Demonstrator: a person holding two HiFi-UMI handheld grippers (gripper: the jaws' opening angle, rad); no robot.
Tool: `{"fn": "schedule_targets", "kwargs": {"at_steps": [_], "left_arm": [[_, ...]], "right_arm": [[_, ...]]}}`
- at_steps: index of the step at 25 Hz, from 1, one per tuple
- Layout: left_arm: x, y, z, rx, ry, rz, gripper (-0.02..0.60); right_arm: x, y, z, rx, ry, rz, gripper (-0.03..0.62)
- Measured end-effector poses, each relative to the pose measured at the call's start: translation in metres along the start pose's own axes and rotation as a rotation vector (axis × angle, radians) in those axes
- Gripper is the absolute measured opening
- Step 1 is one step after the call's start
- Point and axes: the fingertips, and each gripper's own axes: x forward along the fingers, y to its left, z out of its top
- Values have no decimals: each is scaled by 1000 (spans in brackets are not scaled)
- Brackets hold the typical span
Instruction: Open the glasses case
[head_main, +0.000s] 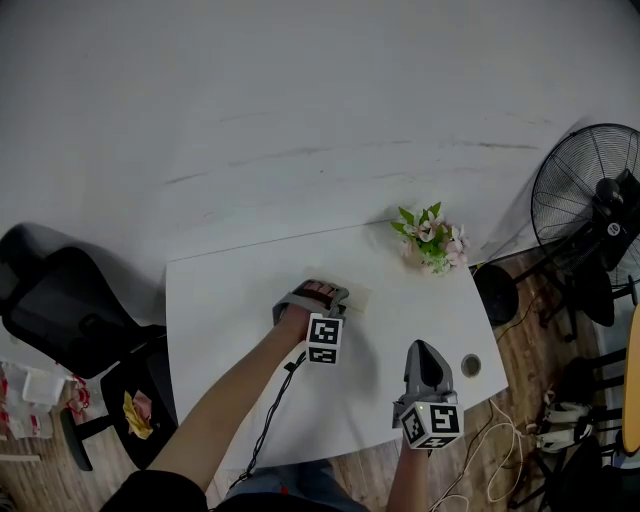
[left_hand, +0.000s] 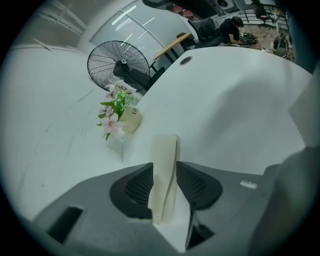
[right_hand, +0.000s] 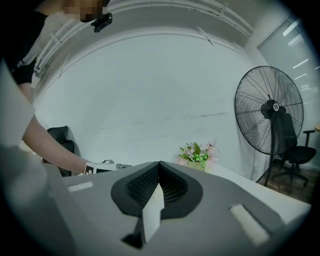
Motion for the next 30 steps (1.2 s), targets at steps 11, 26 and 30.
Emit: {"fn": "schedule_targets", "kwargs": {"at_steps": [11,26,30], "left_arm": [[10,-1,-2,26,3,1,129],[-3,22,2,45,-15,80,31],[-6,40,3,21,-19,123,15]], "right_arm": [[1,1,-6,-1,15,-3,11],[2,4,-9,5,18,-2,11],[2,4,-10,11,18,0,11]]}}
